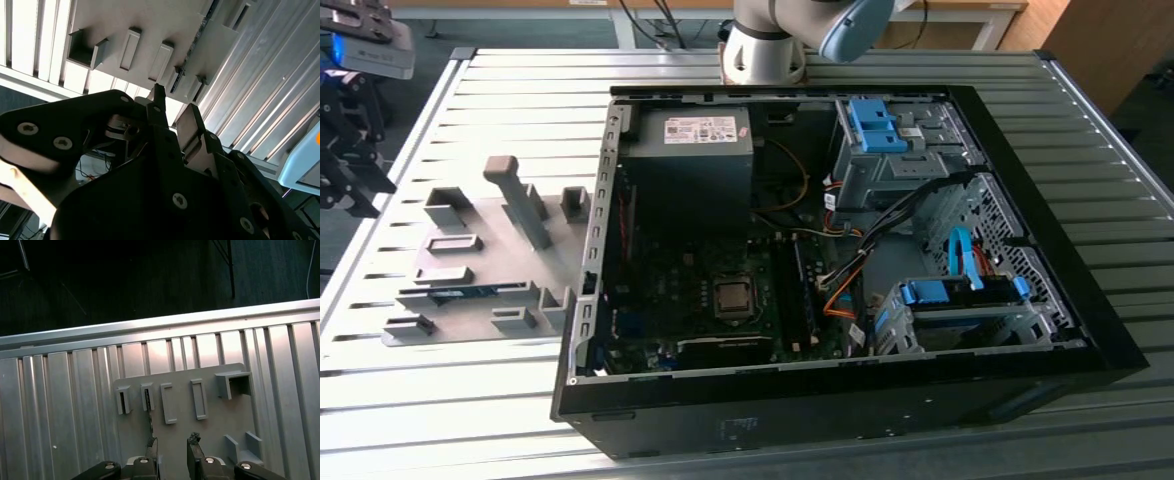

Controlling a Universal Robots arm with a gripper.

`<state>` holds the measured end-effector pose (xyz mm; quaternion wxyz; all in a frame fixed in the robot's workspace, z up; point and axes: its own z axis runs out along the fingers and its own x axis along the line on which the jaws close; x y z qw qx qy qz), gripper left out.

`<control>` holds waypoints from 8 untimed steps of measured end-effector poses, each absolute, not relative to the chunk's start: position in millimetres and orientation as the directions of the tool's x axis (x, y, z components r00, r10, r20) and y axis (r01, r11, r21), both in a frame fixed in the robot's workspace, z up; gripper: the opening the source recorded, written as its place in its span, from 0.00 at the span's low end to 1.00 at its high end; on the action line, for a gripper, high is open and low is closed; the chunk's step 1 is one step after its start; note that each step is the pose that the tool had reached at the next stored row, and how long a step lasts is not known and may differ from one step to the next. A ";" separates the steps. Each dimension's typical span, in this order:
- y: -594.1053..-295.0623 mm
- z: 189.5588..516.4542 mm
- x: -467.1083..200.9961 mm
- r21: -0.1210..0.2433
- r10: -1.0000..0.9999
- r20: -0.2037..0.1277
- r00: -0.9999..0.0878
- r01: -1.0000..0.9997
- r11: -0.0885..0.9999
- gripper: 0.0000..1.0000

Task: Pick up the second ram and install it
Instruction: 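Pick up the second ram and move it above second insertion slot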

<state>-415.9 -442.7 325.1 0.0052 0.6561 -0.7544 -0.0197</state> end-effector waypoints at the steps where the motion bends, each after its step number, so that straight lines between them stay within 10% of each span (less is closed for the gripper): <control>1: -442.7 324.8 -415.9 0.037 -0.990 -0.018 -0.139 -0.990 0.138 0.37; 8: -442.7 324.6 -415.9 0.037 -0.990 -0.018 -0.139 -0.990 0.138 0.37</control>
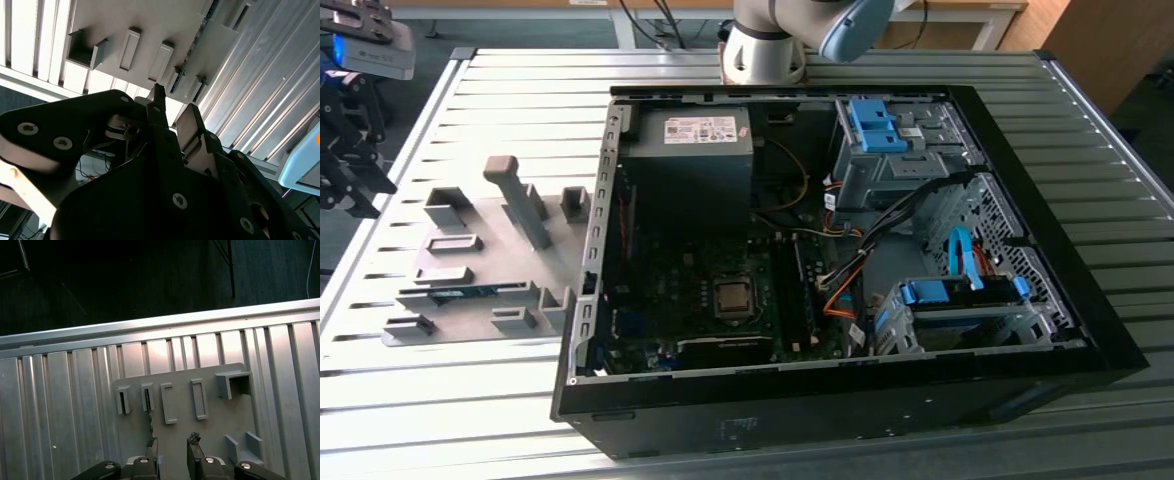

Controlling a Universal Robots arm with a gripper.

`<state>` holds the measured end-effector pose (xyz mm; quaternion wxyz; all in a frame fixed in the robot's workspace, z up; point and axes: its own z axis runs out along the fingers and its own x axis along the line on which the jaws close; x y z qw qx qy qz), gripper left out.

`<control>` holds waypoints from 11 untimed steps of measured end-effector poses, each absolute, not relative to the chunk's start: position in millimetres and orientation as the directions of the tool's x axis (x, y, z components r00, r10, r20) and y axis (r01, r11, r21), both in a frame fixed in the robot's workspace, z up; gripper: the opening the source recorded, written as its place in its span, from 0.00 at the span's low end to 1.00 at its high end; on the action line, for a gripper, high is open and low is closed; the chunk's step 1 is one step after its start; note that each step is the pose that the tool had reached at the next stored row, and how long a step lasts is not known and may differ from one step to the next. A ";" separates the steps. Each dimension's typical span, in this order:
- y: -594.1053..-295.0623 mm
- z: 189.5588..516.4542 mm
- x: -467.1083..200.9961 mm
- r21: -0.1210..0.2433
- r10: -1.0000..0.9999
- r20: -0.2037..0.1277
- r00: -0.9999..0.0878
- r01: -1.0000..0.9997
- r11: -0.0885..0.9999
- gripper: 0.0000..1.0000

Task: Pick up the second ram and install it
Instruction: 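Pick up the second ram and move it above second insertion slot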

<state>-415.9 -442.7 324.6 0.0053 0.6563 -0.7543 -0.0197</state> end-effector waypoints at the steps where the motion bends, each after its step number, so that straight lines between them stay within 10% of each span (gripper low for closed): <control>1: -442.7 324.7 -415.9 0.037 -0.990 -0.018 -0.139 -0.990 0.138 0.37; 11: -442.7 324.3 -415.8 0.037 -0.995 -0.018 -0.095 -0.995 0.094 0.37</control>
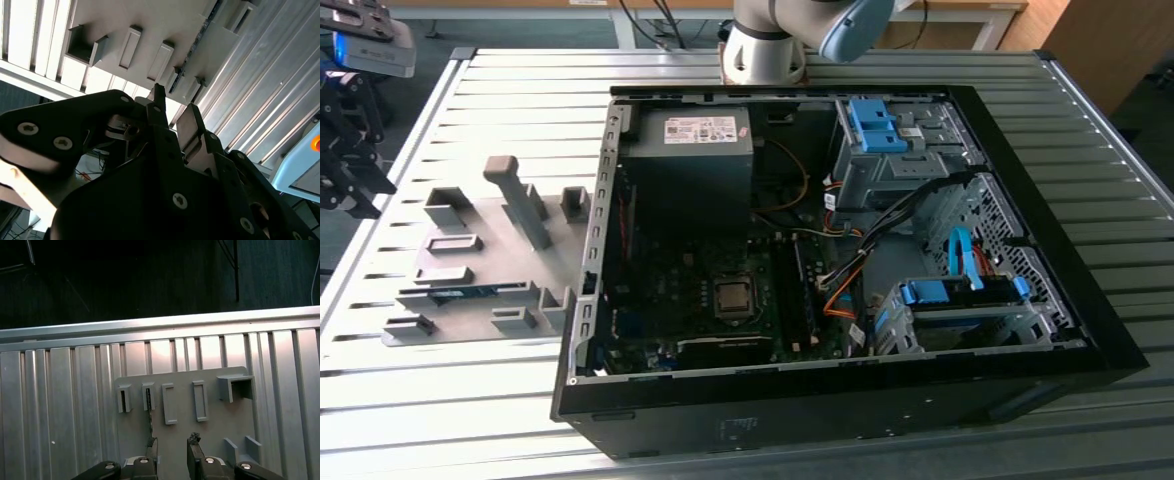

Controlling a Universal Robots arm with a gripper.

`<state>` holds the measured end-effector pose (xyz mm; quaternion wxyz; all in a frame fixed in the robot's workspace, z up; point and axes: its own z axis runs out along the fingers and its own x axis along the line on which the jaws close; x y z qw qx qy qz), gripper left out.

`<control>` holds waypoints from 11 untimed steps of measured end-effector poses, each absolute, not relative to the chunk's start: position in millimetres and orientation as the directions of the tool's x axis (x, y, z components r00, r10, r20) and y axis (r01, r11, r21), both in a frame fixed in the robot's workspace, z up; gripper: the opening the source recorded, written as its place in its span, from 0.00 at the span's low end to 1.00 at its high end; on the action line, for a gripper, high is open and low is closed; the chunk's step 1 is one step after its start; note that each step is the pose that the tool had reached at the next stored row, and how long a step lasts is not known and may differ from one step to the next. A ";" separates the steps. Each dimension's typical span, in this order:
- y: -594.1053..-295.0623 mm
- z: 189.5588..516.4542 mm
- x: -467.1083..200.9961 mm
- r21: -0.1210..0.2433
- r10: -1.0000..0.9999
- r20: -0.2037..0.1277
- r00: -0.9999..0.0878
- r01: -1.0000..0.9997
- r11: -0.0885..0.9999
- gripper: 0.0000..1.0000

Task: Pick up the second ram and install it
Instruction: 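Pick up the second ram and move it above second insertion slot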

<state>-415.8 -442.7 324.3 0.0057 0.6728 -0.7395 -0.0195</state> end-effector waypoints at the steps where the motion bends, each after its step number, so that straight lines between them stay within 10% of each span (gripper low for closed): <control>1: -442.7 324.3 -415.8 0.037 -0.995 -0.018 -0.094 -0.995 0.093 0.37; 11: -442.8 322.0 -415.9 0.036 -0.995 -0.018 -0.093 -0.995 0.093 0.37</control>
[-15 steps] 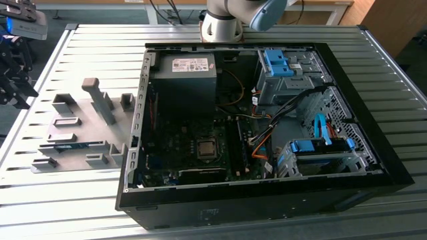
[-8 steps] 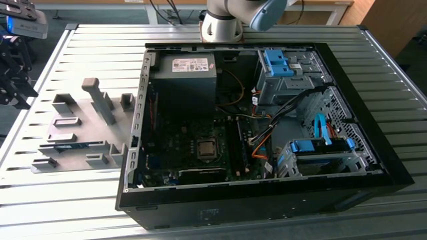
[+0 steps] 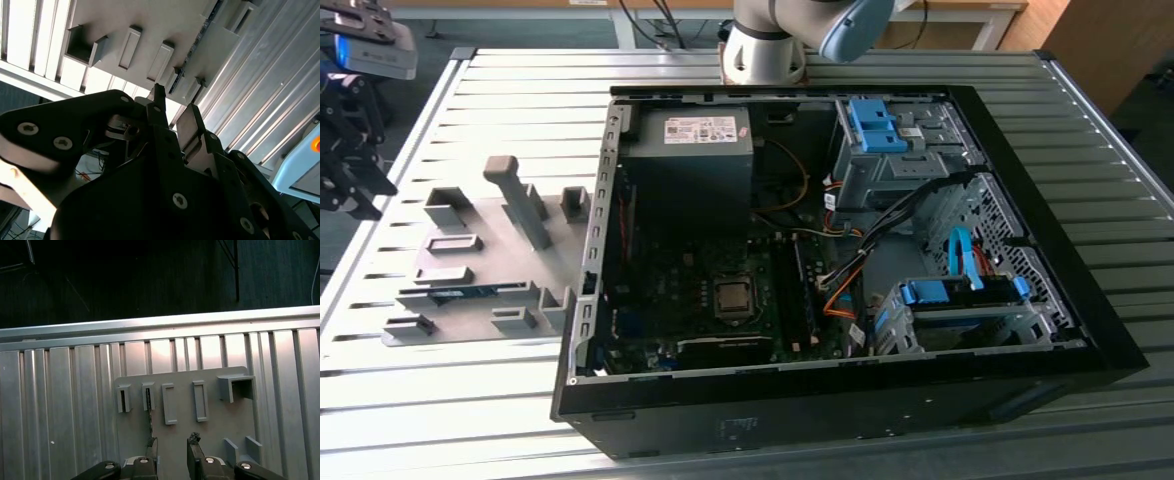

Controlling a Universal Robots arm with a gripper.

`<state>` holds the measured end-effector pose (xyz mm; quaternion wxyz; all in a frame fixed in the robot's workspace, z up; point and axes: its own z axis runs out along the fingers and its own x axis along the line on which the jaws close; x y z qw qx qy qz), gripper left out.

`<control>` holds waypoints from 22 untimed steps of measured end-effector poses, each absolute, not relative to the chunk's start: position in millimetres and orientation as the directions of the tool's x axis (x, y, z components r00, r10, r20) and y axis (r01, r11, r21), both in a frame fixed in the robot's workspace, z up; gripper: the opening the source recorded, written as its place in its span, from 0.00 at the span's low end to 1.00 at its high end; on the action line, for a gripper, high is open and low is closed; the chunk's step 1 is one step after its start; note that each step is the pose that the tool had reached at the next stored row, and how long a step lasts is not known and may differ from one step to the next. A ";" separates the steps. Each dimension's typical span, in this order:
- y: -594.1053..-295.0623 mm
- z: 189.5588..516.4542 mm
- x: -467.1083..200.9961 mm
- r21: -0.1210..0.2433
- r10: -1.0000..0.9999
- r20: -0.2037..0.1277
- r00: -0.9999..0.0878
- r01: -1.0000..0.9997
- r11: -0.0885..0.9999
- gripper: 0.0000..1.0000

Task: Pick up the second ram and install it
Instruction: 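Pick up the second ram and move it above second insertion slot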

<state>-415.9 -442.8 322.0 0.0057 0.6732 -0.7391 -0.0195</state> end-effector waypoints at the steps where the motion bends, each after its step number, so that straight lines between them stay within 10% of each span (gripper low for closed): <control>1: -443.1 321.5 -415.9 0.037 -0.995 -0.018 -0.093 -0.995 0.093 0.37; 22: -448.7 298.9 -415.4 0.033 -0.999 -0.018 -0.039 -0.999 0.038 0.37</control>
